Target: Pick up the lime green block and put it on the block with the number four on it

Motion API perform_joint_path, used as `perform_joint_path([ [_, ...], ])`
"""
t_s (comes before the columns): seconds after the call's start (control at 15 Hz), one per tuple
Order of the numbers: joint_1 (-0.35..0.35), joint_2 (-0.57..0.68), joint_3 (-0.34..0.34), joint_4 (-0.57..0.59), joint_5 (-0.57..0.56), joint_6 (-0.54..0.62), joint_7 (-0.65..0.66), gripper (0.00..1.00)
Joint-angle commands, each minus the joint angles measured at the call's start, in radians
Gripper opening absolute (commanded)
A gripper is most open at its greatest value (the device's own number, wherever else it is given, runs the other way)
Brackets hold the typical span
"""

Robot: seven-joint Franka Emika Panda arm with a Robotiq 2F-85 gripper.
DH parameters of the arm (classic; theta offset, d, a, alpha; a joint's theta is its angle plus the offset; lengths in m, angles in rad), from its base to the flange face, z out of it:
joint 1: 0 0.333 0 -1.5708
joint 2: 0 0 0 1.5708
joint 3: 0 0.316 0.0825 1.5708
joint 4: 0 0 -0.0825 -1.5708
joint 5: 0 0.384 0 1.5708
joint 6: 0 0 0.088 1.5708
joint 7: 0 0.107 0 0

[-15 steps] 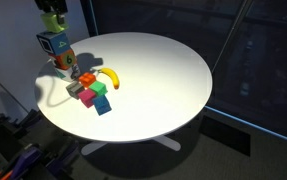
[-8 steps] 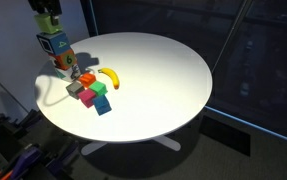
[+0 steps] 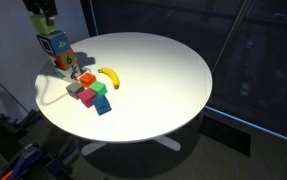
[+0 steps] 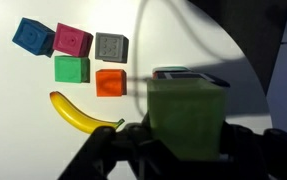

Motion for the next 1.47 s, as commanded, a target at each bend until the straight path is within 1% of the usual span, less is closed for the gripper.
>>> perform_joint_path([
  [0.0,0.009,-0.011,0.007,-0.002,0.021,-0.006,-0.018,0.24],
  [1.4,0.018,0.049,0.012,0.029,0.009,0.055,-0.013,0.24],
])
